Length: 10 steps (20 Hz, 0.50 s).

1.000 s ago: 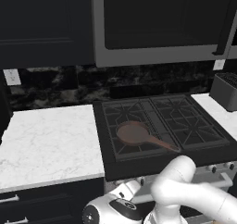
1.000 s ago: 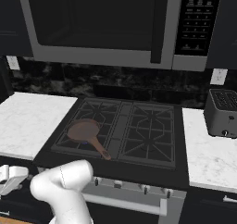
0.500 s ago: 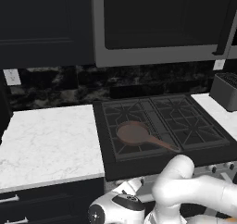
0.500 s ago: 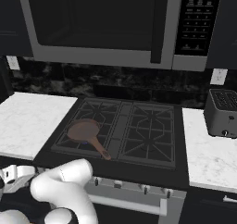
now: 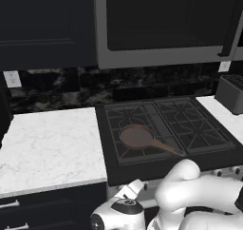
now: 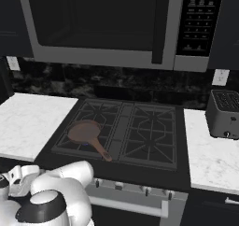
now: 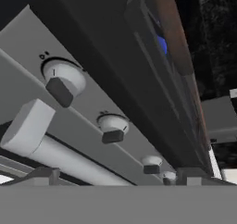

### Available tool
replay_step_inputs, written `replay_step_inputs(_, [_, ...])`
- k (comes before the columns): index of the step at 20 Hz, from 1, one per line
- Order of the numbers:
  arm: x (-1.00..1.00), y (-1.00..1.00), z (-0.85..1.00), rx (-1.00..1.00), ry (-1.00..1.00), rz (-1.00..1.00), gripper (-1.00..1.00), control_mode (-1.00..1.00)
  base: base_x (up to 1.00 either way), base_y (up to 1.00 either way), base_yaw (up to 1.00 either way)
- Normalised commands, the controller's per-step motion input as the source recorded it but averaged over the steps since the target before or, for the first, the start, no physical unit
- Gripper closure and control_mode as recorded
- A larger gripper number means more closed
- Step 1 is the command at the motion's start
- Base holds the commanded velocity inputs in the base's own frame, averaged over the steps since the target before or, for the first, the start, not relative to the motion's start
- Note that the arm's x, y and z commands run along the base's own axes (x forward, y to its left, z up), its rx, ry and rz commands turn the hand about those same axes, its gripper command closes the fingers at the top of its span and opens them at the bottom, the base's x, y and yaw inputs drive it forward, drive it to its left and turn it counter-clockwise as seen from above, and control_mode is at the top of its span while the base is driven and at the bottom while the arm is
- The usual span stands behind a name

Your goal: Turn off the front left burner of the stove.

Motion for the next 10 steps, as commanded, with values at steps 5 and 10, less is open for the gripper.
replay_step_inputs(5, [0.16,0.0,-0.08,-0.12,-0.02,0.0,-1.0,-1.0,0.0,0.0,0.0])
replay_step_inputs(10, [0.32,0.27,-0.11,-0.01,0.0,-0.01,-1.0,-1.0,0.0,0.0,0.0])
